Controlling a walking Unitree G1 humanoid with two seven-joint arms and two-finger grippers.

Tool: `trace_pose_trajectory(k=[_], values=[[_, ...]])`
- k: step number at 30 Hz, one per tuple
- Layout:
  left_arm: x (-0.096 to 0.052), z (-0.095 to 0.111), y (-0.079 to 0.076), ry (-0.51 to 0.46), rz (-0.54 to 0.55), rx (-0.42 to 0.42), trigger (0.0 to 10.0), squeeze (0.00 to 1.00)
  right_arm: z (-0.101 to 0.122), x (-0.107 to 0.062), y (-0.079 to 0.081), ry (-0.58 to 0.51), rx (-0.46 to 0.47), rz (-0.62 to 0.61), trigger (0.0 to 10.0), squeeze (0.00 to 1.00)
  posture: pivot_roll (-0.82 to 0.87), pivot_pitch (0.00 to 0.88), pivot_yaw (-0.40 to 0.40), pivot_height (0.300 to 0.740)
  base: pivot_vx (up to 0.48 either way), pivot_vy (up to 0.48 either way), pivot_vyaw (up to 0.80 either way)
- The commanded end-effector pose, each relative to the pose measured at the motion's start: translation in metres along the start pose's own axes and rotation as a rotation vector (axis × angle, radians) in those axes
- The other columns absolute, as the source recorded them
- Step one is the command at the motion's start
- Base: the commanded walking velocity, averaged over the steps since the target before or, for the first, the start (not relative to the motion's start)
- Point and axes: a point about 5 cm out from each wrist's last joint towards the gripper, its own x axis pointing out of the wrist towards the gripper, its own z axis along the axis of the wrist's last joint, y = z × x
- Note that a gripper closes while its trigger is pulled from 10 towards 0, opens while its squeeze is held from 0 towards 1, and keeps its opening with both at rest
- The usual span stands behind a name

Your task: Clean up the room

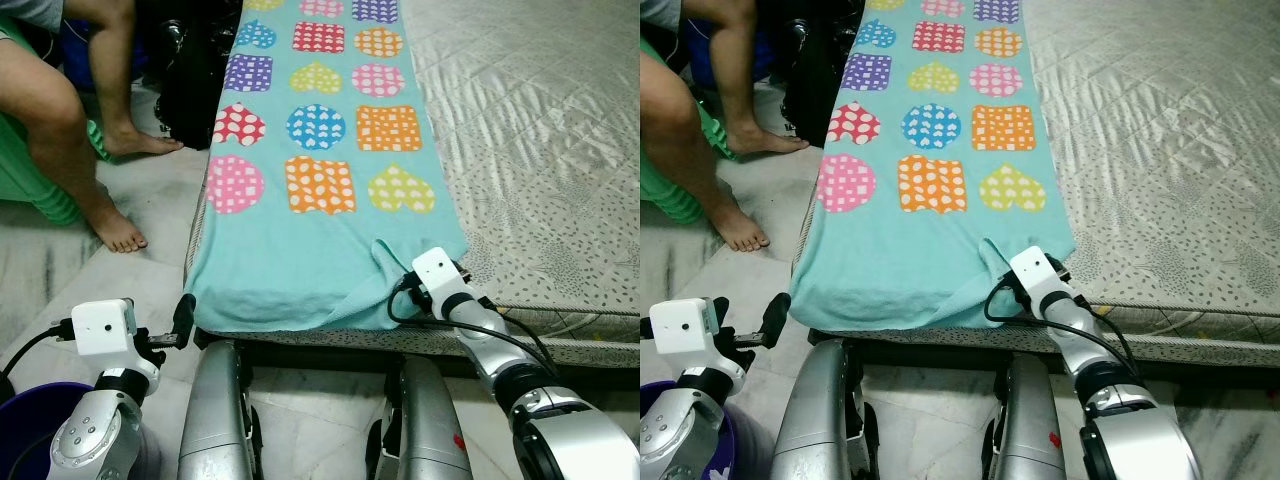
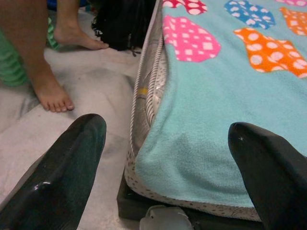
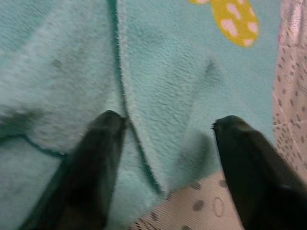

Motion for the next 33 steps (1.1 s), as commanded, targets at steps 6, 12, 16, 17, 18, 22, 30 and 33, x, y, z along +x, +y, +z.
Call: trace_pose_trajectory(k=[6,12,16,17,18,22,30,33], values=[[-0.001,-0.006,0.005,0.023,0.014,0.008,10.0,0.0,0.016,0.004,0.0,-0.061,0.065,-0.071,0.0,0.0,0.15,0.21,-0.007,0.545,0.0,0.0,0.0],[0.0,-0.006,0.004,0.02,0.015,0.004,10.0,0.0,0.019,0.005,0.0,-0.066,0.098,-0.102,0.0,0.0,0.15,0.206,-0.011,0.545,0.0,0.0,0.0],[0.0,-0.007,0.003,0.017,0.015,0.002,10.0,0.0,0.02,0.006,0.001,-0.065,0.096,-0.103,0.0,0.0,0.15,0.203,-0.012,0.545,0.0,0.0,0.0],[0.001,-0.007,0.003,0.016,0.015,0.002,10.0,0.0,0.021,0.006,0.002,-0.067,0.096,-0.1,0.0,0.0,0.14,0.2,-0.013,0.545,0.0,0.0,0.0],[0.001,-0.007,0.003,0.016,0.015,0.002,10.0,0.0,0.022,0.007,0.004,-0.07,0.096,-0.092,0.0,0.0,0.14,0.2,-0.013,0.545,0.0,0.0,0.0],[0.001,-0.006,0.003,0.012,0.018,0.003,10.0,0.0,0.027,0.007,0.013,-0.1,0.1,-0.016,0.0,0.0,0.15,0.196,-0.018,0.545,0.0,0.0,0.0],[-0.002,-0.008,0.006,0.014,0.028,0.002,10.0,0.0,0.015,0.001,0.024,-0.105,0.031,0.108,10.0,1.0,0.14,0.202,-0.023,0.545,0.0,0.0,0.0],[-0.002,-0.009,0.003,0.017,0.021,-0.002,10.0,0.0,0.012,0.0,0.019,-0.095,0.014,0.057,10.0,1.0,0.14,0.206,-0.018,0.545,0.0,0.0,0.0]])
